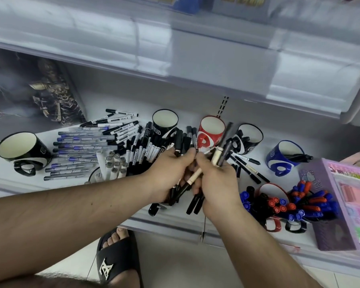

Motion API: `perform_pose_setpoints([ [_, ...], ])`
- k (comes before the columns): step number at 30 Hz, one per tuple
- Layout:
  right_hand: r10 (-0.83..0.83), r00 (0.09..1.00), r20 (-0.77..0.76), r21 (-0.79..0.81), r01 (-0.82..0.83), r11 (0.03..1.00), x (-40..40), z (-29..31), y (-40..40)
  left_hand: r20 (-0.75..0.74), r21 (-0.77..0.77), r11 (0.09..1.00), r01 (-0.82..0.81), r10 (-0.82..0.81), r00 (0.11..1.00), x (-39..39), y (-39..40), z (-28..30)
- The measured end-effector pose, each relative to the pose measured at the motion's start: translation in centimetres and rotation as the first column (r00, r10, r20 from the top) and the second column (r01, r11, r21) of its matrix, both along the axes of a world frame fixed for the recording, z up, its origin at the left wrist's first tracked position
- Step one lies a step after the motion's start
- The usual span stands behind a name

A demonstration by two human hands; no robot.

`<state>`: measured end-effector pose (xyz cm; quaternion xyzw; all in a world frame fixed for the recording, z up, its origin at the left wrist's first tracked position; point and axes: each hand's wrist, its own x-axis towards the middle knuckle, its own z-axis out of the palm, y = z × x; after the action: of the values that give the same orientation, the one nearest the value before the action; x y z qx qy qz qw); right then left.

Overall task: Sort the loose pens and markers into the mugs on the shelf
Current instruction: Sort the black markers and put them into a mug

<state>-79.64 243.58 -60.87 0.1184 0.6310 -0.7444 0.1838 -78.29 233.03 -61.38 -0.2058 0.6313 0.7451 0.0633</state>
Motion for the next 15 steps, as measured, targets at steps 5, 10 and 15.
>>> perform_pose_setpoints([
  [5, -0.032, 0.978, 0.205, -0.319, 0.098, 0.943, -1.8, 0.4, 2.7, 0.068, 0.325, 0.944, 0.056, -0.082, 0.994, -0.5, -1.3, -1.0],
  [10, -0.042, 0.976, 0.212, -0.522, 0.149, 0.84, -3.0, 0.8, 4.5, 0.099, 0.404, 0.909, 0.106, -0.159, 0.982, 0.2, -1.5, -1.7],
  [15, -0.103, 0.985, 0.136, -0.546, 0.162, 0.822, -3.7, 0.7, 4.6, 0.116, 0.464, 0.877, 0.129, -0.204, 0.972, 0.0, -1.3, -2.0],
])
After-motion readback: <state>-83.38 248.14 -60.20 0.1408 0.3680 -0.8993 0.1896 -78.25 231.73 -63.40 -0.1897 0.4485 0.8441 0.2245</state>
